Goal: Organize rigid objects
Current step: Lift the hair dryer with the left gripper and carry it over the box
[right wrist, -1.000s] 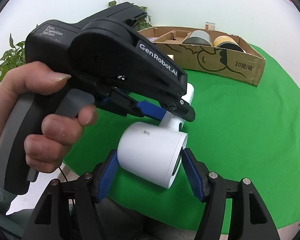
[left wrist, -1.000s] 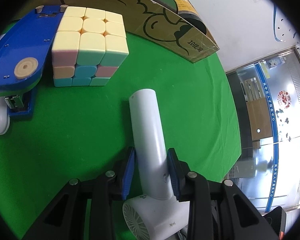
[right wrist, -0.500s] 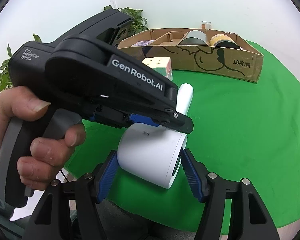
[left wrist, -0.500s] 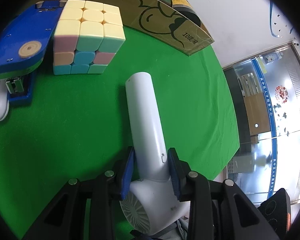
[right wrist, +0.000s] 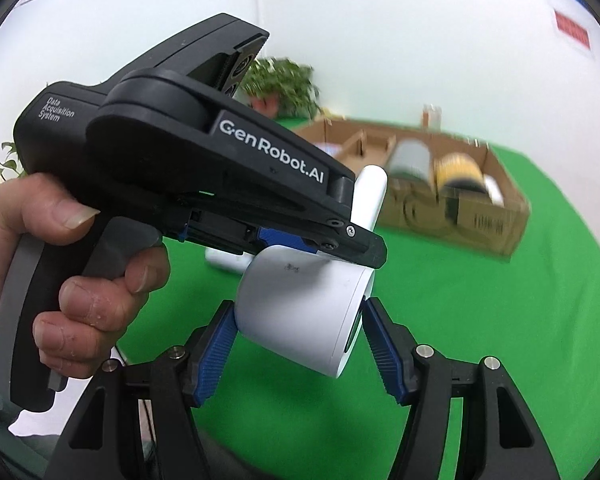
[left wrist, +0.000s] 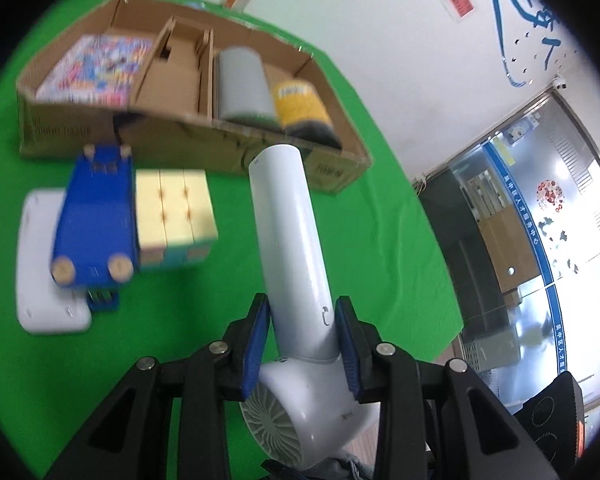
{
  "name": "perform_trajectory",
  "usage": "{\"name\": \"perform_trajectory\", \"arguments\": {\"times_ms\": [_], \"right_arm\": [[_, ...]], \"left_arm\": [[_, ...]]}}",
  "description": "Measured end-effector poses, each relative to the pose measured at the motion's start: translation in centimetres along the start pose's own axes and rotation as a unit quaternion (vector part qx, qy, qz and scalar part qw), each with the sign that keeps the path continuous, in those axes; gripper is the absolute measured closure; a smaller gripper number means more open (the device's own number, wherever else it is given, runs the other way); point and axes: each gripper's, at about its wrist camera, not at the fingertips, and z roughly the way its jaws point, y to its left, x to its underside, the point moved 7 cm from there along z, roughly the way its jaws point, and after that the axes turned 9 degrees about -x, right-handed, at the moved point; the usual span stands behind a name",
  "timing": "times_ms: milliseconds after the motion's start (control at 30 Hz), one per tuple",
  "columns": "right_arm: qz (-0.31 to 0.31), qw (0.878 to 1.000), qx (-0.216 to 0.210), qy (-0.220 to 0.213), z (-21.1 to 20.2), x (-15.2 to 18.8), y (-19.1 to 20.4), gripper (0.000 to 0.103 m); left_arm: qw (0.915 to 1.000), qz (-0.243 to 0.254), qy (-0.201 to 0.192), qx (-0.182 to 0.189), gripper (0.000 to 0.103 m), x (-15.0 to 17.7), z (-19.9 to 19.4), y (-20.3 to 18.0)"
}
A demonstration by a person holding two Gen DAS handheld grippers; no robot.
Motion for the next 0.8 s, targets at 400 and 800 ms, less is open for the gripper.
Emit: {"name": "perform_trajectory", "arguments": {"times_ms": [400,800], "right_arm": [[-0.050,0.998,-0.013,-0.035,4.2,-12.9,0.5,0.041],[-0.019,0.999,-0.035,-0.003,14.5,-20.8,-1.3,0.041]], "left_arm": [[0.9973,0.006,-0.073,-0.003,0.071,-10.0,-6.4,2.7],[0.9991,-0.009,-0.036,-0.019,0.071,-18.0,-4.9,9.1]]}}
